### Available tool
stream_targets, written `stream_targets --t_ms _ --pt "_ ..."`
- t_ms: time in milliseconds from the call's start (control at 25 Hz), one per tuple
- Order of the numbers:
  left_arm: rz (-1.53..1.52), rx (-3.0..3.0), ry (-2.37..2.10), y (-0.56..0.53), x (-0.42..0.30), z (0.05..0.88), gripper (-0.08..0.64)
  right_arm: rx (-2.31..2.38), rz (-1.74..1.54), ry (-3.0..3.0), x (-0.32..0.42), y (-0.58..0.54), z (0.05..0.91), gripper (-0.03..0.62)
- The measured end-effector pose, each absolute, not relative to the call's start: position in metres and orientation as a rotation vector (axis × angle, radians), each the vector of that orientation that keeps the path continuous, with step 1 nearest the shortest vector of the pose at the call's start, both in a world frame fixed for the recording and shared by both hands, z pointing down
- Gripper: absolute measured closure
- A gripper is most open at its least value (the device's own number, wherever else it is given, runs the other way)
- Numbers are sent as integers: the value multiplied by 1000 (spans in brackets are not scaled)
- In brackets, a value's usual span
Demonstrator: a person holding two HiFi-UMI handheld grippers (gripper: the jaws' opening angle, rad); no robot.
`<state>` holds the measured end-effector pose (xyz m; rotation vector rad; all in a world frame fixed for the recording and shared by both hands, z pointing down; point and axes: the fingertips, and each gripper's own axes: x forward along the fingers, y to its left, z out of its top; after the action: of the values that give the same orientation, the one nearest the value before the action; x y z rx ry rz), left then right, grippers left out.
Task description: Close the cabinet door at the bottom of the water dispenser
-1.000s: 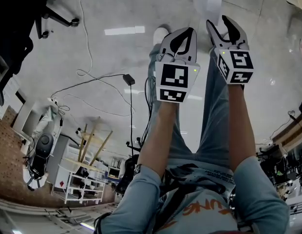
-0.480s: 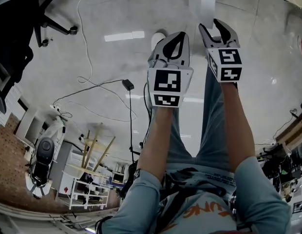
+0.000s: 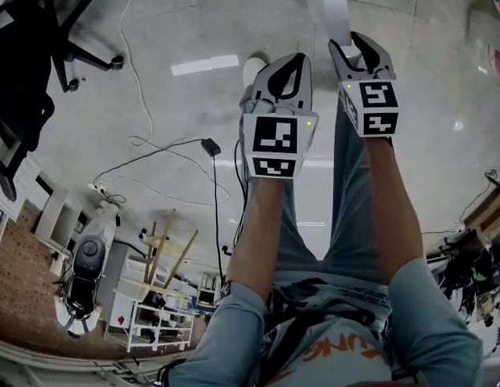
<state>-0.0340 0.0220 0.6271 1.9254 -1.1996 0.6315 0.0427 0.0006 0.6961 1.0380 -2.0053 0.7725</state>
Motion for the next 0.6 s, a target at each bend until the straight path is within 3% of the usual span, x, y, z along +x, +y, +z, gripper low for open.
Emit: stream_targets --t_ms 600 --pt "655 1974 -1124 12 22 630 552 1135 767 -1946 104 -16 696 413"
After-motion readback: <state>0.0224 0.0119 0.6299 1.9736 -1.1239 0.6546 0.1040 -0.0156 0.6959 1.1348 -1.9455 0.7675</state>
